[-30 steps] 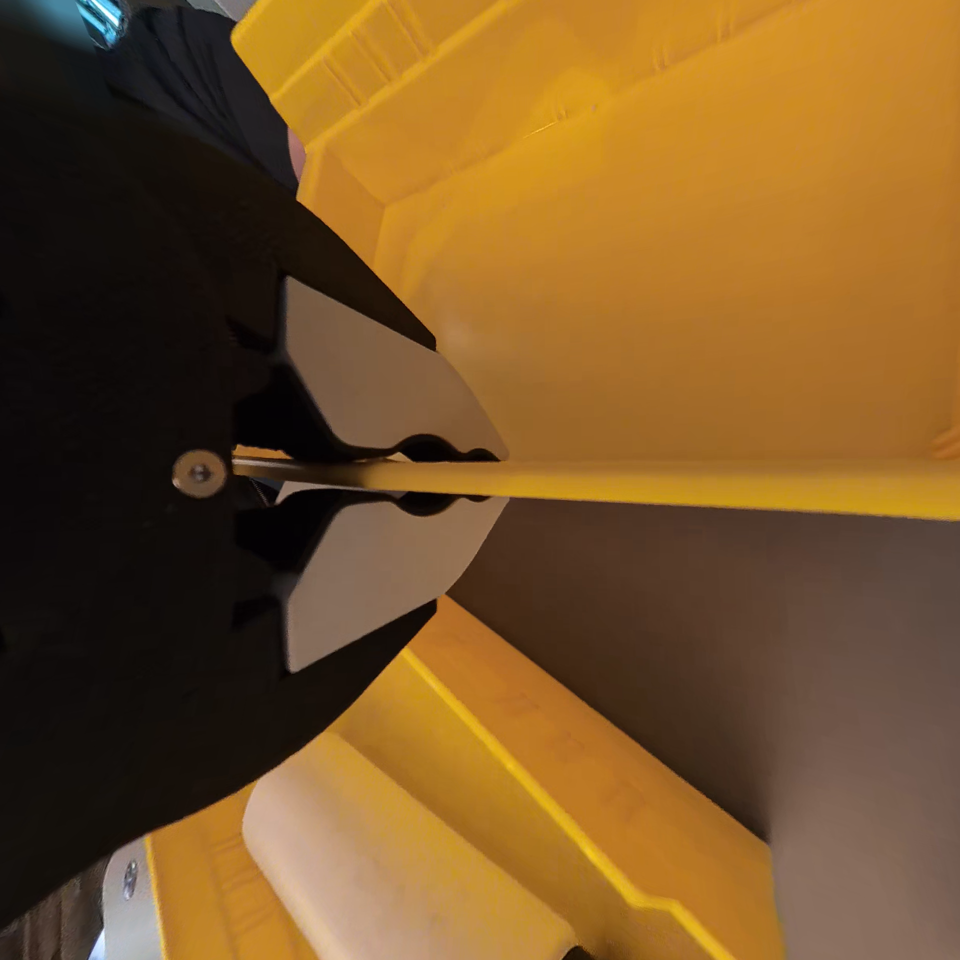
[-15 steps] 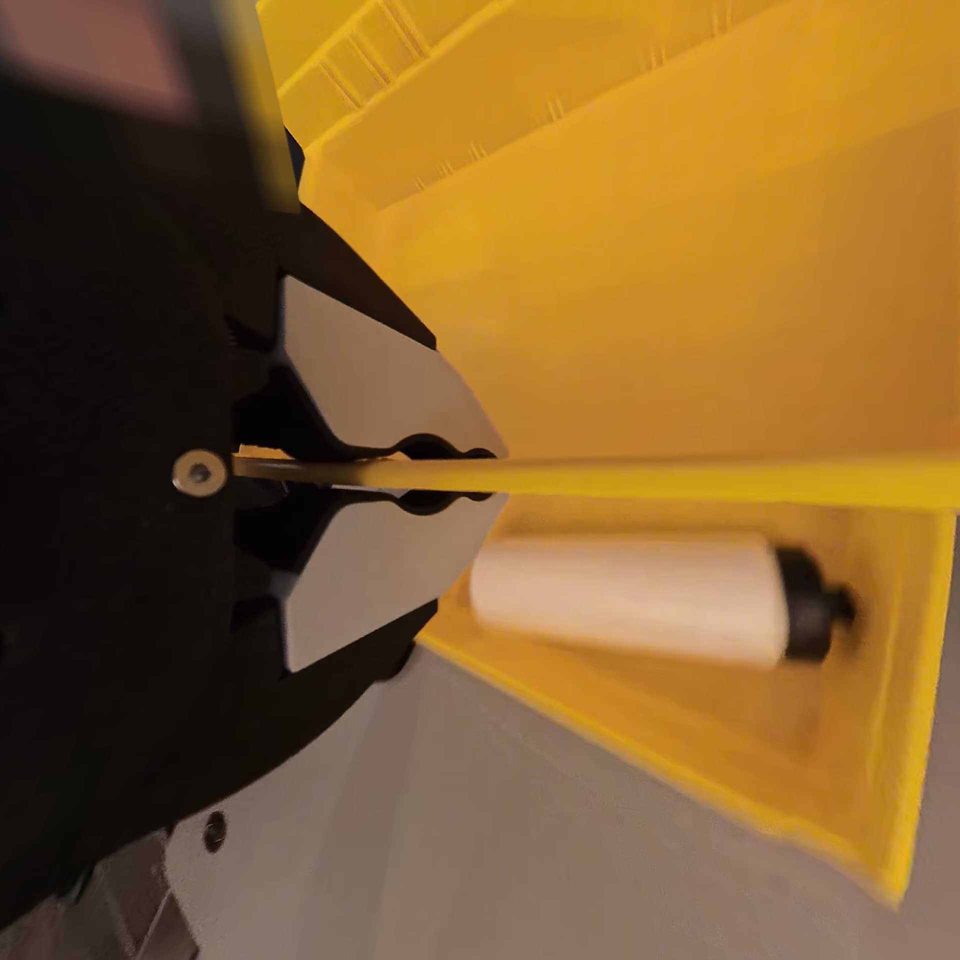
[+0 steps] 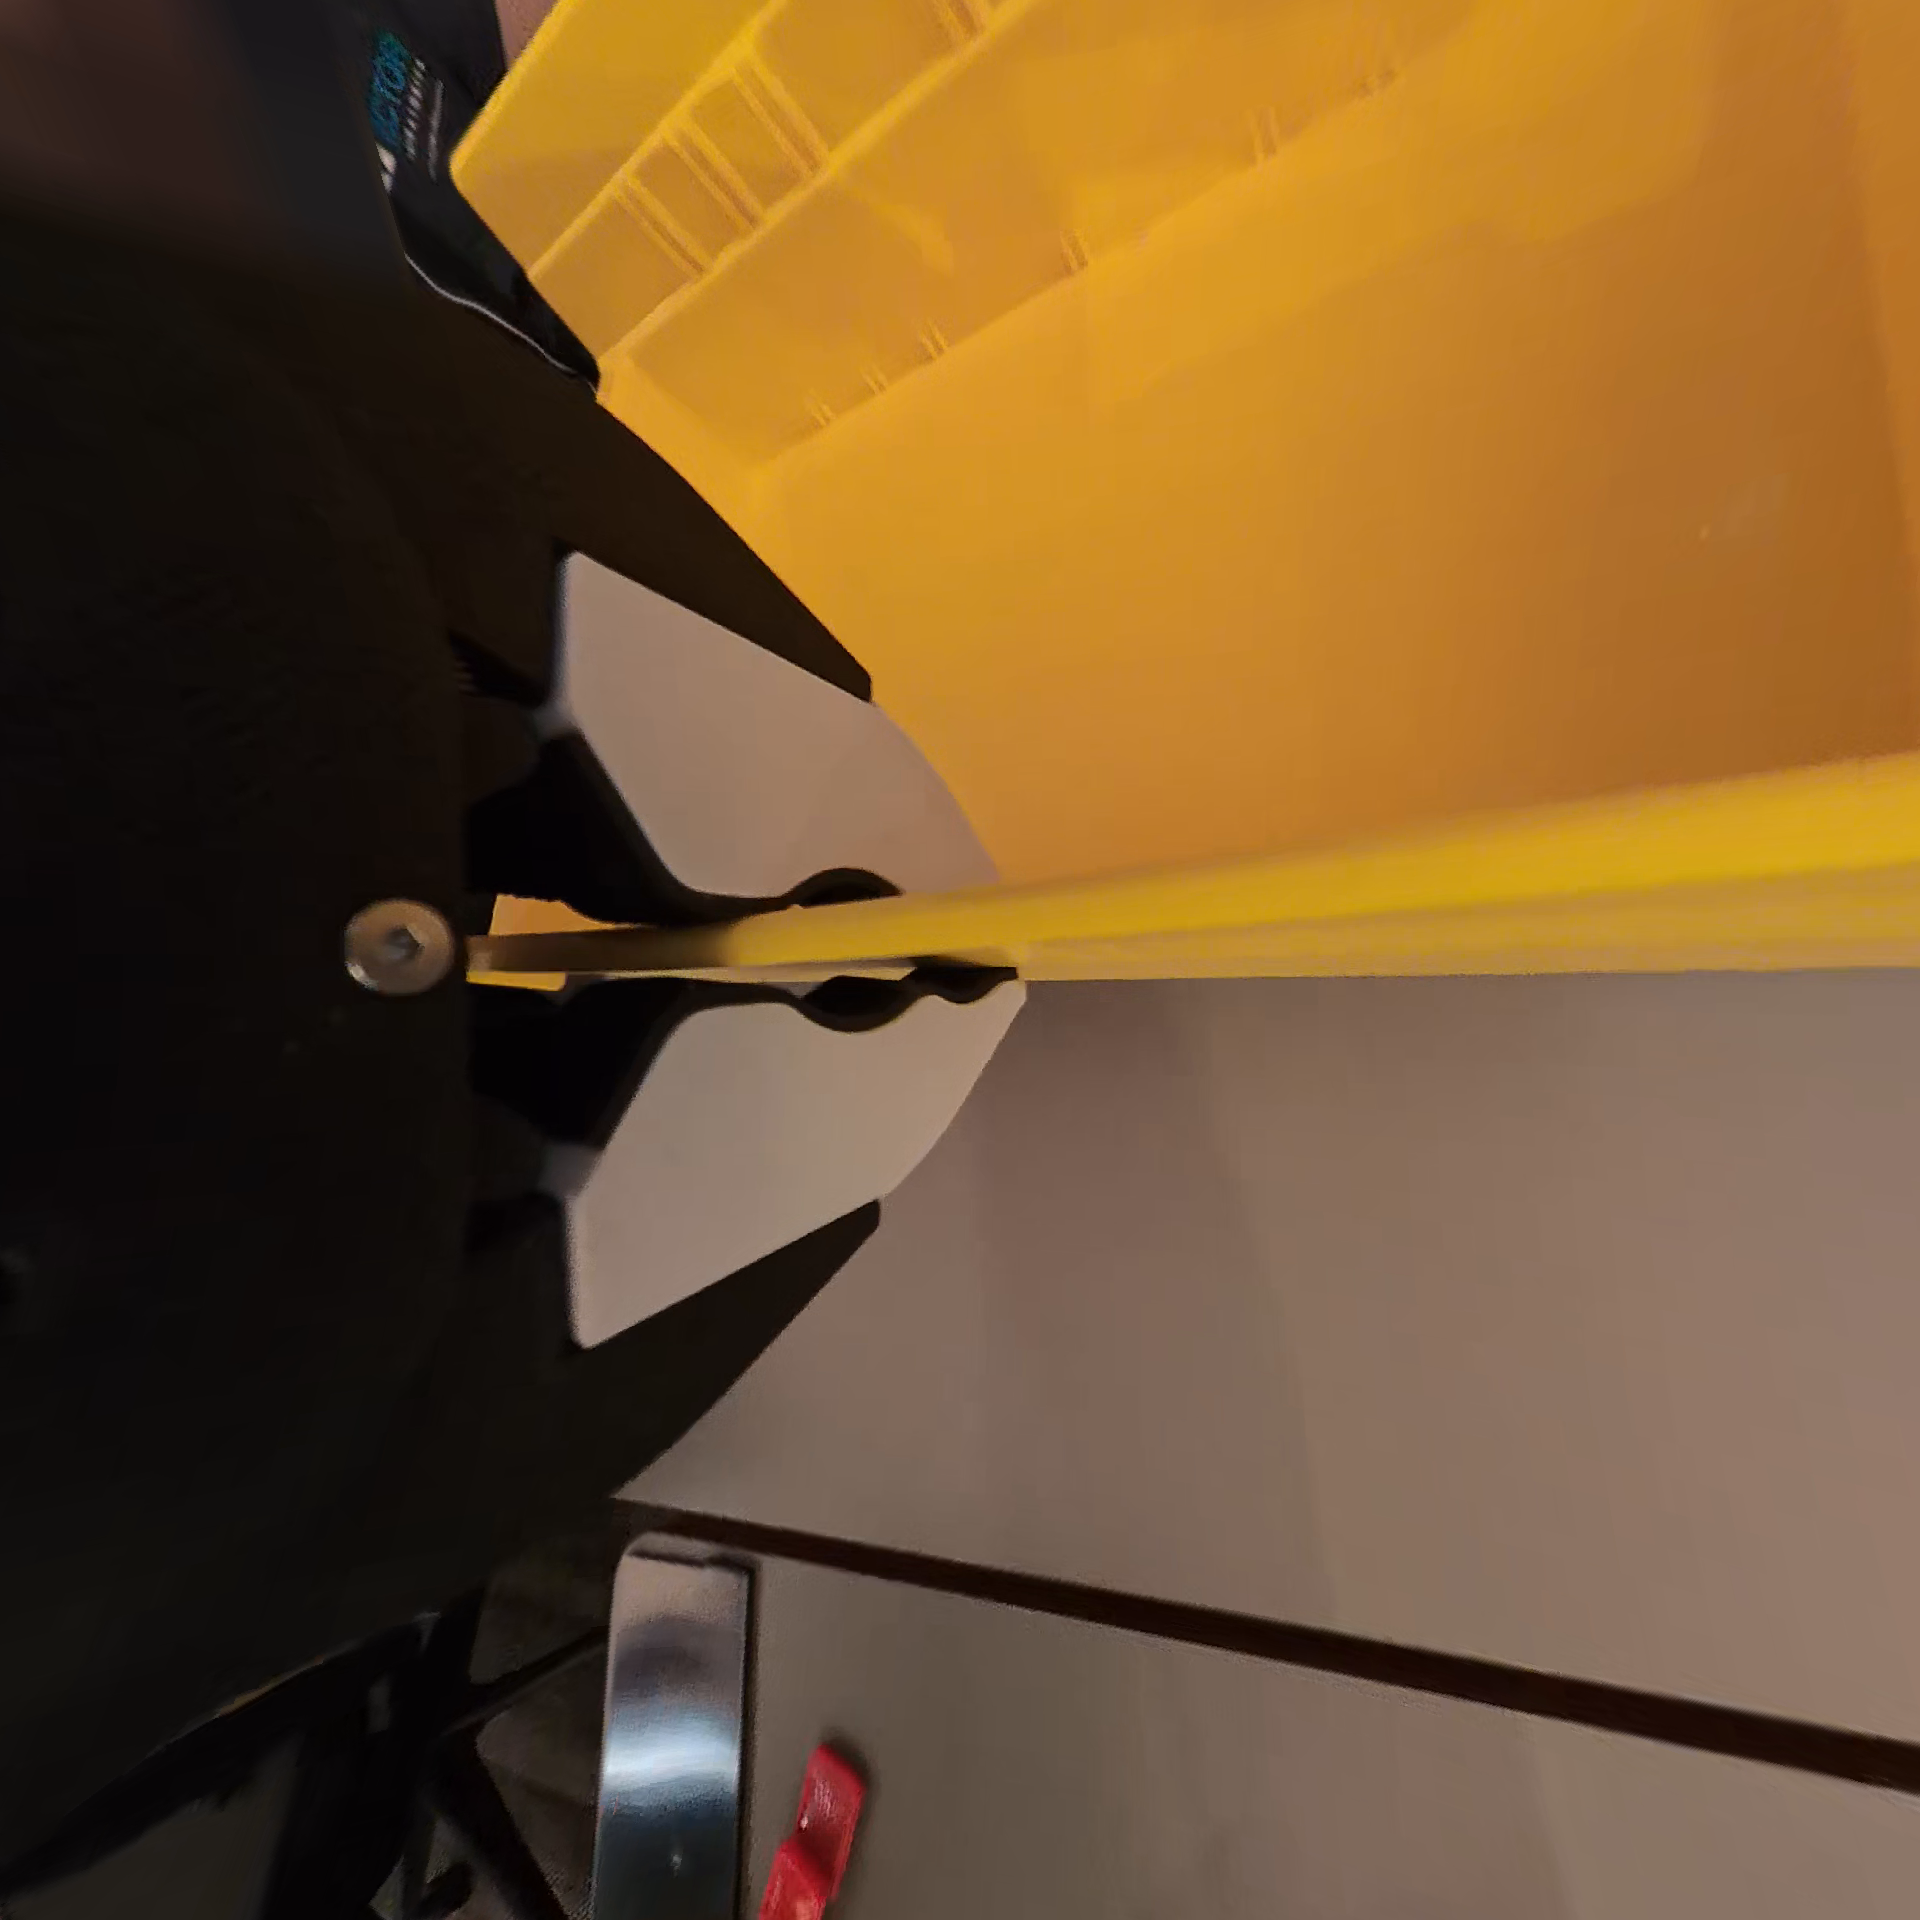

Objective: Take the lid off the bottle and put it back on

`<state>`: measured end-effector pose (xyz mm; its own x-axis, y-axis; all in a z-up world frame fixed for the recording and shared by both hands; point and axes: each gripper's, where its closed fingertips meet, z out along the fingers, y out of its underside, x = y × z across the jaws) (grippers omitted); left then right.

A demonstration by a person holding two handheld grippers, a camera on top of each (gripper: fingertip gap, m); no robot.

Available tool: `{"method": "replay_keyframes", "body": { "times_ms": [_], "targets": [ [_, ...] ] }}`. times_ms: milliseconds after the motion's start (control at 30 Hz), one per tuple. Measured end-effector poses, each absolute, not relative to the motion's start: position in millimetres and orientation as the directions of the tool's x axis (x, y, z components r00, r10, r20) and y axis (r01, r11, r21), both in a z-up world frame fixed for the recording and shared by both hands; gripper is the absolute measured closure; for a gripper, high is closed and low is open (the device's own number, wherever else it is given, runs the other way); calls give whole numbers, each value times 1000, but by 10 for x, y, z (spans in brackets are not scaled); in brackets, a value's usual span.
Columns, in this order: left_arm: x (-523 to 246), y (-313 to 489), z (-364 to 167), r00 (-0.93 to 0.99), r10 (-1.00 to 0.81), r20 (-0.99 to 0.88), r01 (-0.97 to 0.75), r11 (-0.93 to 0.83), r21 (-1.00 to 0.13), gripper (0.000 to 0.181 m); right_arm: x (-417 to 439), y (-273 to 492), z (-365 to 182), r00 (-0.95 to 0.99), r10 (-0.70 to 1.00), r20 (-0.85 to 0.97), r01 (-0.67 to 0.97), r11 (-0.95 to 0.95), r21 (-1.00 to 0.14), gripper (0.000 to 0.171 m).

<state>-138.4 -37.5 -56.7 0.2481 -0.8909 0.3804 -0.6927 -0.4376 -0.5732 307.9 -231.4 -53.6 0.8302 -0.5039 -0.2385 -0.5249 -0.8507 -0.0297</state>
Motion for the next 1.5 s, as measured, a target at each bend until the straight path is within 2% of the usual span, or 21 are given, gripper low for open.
{"method": "replay_keyframes", "body": {
  "times_ms": [67,233,400,467,533,633,733,833,933,1033,1167,1333,1500],
  "targets": [
    [-1289,-409,-710,280,-892,354,-732,-437,-523,118,3199,-2355,-771,828,-505,-245,-521,-853,-3,165],
    [-1065,-291,-840,354,-860,369,-766,-493,-413,122,3308,-2232,-1126,840,-479,-256,-489,-872,27,164],
    [-1077,-255,-679,397,-802,448,-769,-557,-316,126,3269,-2012,-1160,880,-422,-216,-428,-904,23,165],
    [-1063,-162,-590,412,-812,413,-753,-558,-349,126,3285,-1940,-1157,894,-406,-191,-411,-912,15,165],
    [-946,-187,-539,407,-790,458,-727,-584,-361,125,3268,-1874,-1160,900,-394,-188,-398,-917,16,165],
    [-835,-335,-632,393,-750,532,-758,-592,-274,122,3184,-1764,-1174,904,-378,-199,-382,-924,17,165],
    [-845,-285,-767,429,-755,496,-776,-590,-225,124,2973,-1657,-1182,917,-344,-204,-343,-938,39,165],
    [-1008,-187,-913,479,-776,411,-804,-575,-149,128,2691,-1538,-1181,935,-308,-178,-299,-951,76,165],
    [-1285,-31,-1066,537,-796,280,-822,-568,-40,129,2387,-1343,-1160,946,-268,-184,-261,-963,62,165],
    [-1580,222,-1080,605,-777,177,-792,-610,28,143,2136,-1207,-1188,954,-237,-185,-228,-971,65,165],
    [-1915,541,-1070,689,-690,219,-713,-701,34,174,1967,-1083,-1290,936,-258,-240,-246,-966,81,165],
    [-2465,796,-1061,746,-599,290,-628,-778,9,172,2012,-1036,-1350,938,-275,-213,-264,-961,77,164],
    [-3153,939,-1049,802,-535,267,-555,-832,0,172,2049,-1020,-1351,927,-320,-198,-312,-947,71,165]
  ]
}}
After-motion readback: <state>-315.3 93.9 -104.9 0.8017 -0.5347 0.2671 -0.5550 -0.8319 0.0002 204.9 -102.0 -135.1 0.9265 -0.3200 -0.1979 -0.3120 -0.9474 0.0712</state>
